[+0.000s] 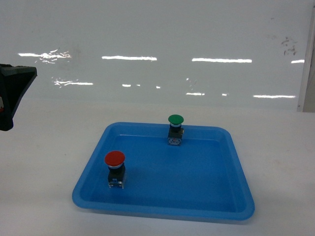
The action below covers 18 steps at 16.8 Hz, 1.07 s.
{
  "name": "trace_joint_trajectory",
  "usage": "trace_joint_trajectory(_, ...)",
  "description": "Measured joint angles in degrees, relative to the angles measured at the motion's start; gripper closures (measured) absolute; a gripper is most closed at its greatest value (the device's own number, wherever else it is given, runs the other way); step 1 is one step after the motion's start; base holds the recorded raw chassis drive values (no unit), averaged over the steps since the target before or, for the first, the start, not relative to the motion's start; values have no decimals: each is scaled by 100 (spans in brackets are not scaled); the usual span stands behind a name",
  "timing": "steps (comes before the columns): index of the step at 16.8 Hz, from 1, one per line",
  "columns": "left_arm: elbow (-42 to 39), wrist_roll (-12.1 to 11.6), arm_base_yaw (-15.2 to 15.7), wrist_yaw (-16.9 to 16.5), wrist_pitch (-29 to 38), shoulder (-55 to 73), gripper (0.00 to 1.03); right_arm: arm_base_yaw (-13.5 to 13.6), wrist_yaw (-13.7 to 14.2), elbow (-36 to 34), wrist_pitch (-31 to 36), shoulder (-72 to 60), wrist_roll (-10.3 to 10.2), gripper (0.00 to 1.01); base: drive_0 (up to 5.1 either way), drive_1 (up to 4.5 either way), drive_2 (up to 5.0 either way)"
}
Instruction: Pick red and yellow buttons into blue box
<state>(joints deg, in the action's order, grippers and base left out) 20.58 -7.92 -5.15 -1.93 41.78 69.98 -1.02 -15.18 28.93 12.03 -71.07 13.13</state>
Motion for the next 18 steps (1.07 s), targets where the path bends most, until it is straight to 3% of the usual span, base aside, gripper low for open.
trace_joint_trajectory(1, 0, 0, 0, 2, 0, 0, 5, 2, -39, 0, -28, -68, 103, 73, 0, 0, 0)
trace_joint_trajectory(8, 13, -4, 0, -31, -15, 17, 5, 26, -149, -11, -33, -184, 105, 73, 0, 0, 0)
trace_joint_trajectory(10, 529, -55, 2, -313, -643, 463, 5, 26, -153, -11, -31, -184, 105, 73, 0, 0, 0)
trace_joint_trajectory(13, 1390, -483, -70, -667, -1797, 872, 5, 26, -153, -11, -33, -184, 105, 73, 0, 0, 0)
trace_joint_trajectory(18, 2857, -1113, -136, -601, -2815, 2138, 5, 28, -155, -11, -33, -184, 105, 73, 0, 0, 0)
